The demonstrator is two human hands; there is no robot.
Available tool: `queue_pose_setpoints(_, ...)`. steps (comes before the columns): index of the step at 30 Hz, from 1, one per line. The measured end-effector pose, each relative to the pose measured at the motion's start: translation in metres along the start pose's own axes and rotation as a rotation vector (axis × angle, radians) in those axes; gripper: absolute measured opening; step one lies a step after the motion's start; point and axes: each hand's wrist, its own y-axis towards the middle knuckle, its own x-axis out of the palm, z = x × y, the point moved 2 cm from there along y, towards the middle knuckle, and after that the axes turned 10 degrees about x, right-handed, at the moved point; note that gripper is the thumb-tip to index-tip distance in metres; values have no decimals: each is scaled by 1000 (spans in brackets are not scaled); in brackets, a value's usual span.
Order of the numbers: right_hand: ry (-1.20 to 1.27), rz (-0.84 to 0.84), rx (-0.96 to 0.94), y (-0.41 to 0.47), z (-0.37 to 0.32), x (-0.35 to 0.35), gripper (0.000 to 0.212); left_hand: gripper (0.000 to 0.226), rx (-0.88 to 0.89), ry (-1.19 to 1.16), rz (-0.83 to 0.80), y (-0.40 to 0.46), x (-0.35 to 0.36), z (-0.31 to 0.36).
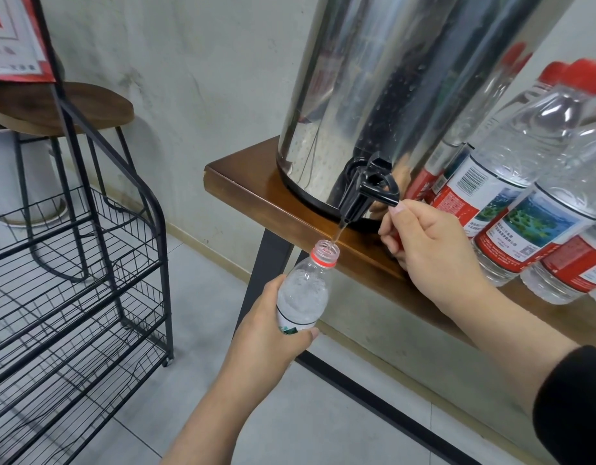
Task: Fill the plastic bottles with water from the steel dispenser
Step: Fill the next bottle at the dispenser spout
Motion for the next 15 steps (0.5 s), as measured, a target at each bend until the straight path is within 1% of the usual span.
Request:
queue_pose_setpoints(11, -33, -12, -14, 0, 0, 0, 42, 76, 1, 6, 3, 0, 0, 1)
queue_pose_setpoints(15, -39, -26, -33, -1, -1, 0, 40, 77, 2, 4, 5, 0, 1, 1)
